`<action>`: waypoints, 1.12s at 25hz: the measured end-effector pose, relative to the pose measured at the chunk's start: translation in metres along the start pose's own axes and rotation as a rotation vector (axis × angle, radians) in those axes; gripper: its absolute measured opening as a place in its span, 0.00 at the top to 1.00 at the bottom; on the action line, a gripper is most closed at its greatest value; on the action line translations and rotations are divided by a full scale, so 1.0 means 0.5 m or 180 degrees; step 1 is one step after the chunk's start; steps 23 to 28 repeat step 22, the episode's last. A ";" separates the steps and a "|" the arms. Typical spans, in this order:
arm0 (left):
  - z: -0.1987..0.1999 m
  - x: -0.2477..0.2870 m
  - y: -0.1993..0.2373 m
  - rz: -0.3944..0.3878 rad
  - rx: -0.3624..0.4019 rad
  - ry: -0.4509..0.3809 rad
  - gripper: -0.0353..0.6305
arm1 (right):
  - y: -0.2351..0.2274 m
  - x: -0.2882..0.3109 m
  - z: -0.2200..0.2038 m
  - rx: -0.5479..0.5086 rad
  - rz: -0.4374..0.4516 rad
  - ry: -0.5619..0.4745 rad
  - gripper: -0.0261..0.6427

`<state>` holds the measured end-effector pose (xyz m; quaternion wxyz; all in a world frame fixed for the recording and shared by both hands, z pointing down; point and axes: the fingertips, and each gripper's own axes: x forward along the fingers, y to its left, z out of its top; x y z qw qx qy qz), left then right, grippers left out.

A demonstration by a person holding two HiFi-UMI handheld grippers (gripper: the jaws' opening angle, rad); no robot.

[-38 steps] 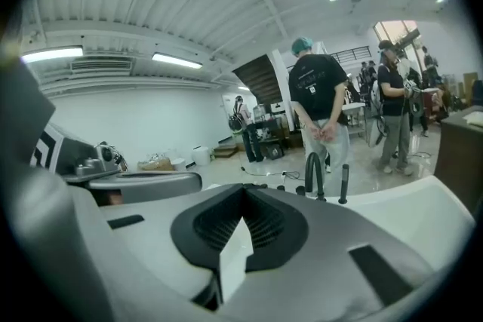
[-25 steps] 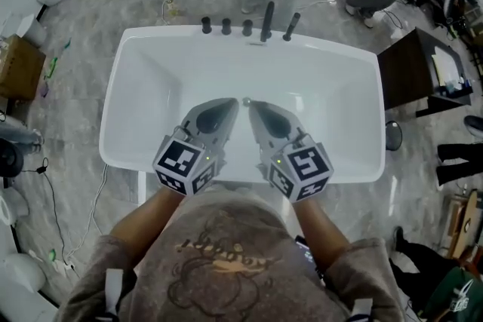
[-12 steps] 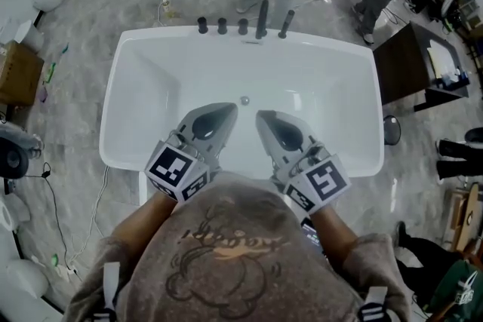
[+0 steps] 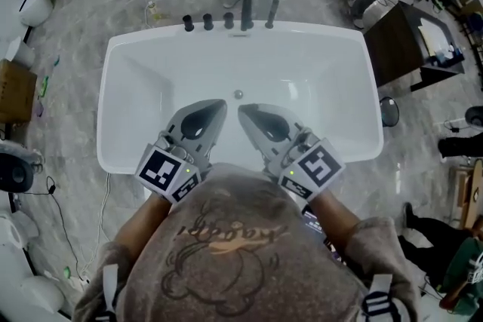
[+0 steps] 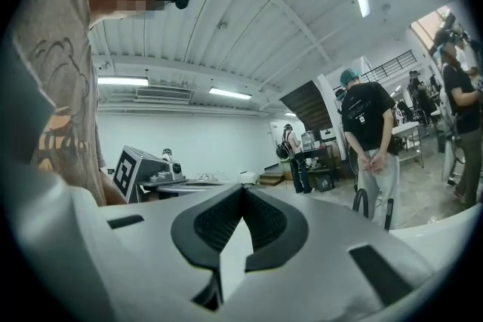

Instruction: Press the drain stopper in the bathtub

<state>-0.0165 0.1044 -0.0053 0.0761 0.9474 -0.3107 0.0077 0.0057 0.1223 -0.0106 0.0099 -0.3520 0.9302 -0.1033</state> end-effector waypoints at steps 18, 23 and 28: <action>-0.018 0.000 -0.010 0.0029 -0.0036 0.0042 0.95 | 0.002 -0.028 -0.001 -0.0162 0.0270 0.0003 0.96; -0.017 -0.001 -0.010 0.0087 -0.0024 0.0034 0.95 | 0.007 -0.025 0.000 -0.0208 0.0329 -0.0013 0.96; -0.017 -0.001 -0.010 0.0087 -0.0024 0.0034 0.95 | 0.007 -0.025 0.000 -0.0208 0.0329 -0.0013 0.96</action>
